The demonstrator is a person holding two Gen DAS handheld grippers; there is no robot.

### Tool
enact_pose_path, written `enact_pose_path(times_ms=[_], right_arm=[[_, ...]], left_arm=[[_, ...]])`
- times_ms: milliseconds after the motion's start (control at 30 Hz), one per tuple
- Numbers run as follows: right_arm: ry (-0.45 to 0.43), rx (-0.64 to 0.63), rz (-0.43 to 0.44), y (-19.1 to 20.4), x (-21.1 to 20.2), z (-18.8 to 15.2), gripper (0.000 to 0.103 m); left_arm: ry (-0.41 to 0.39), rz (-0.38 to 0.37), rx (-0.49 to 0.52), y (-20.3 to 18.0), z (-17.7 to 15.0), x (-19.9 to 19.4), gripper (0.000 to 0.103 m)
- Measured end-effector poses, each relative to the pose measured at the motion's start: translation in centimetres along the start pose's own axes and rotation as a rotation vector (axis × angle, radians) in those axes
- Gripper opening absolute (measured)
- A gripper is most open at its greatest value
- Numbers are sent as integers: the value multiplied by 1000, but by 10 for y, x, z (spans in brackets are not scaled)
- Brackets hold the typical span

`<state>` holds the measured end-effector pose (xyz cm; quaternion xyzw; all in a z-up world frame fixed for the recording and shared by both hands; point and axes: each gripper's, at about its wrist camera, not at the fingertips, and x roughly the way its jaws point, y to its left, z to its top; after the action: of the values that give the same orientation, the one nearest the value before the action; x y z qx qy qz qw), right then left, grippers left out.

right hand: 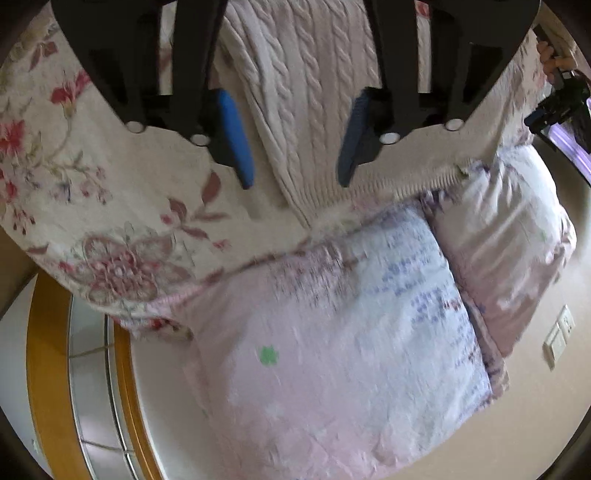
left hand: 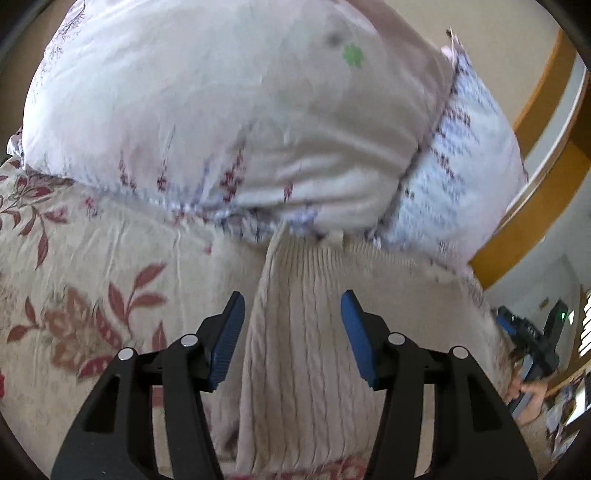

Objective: Fold small clothes
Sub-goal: 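Pinch the folded edge with both grippers to straighten it, then release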

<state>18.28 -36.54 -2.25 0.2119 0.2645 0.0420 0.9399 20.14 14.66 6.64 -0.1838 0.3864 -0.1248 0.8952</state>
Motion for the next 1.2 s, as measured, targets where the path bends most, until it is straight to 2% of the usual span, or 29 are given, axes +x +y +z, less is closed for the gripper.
enact_pose_path(times_ms=[100, 233, 300, 400, 533, 633, 900, 1200], right_arm=[[62, -19, -19, -6, 7, -12, 38], [120, -12, -56, -15, 13, -25, 37], [145, -20, -63, -16, 16, -31, 26], [153, -59, -66, -12, 15, -38, 15], [132, -56, -61, -11, 8, -38, 11], [111, -41, -53, -8, -4, -38, 9], [121, -68, -77, 1, -18, -47, 9], [115, -105, -197, -5, 11, -44, 9]], left_arm=[[33, 17, 21, -2, -12, 2, 50], [70, 49, 12, 3, -22, 8, 47], [88, 54, -11, 9, -27, 11, 42], [120, 43, -23, 13, -33, 18, 27], [140, 36, -27, 16, -38, 22, 8], [143, 7, -65, 24, -37, 19, 7], [141, -23, -54, 29, -45, 3, 6], [134, 34, -21, 32, -45, 12, 7]])
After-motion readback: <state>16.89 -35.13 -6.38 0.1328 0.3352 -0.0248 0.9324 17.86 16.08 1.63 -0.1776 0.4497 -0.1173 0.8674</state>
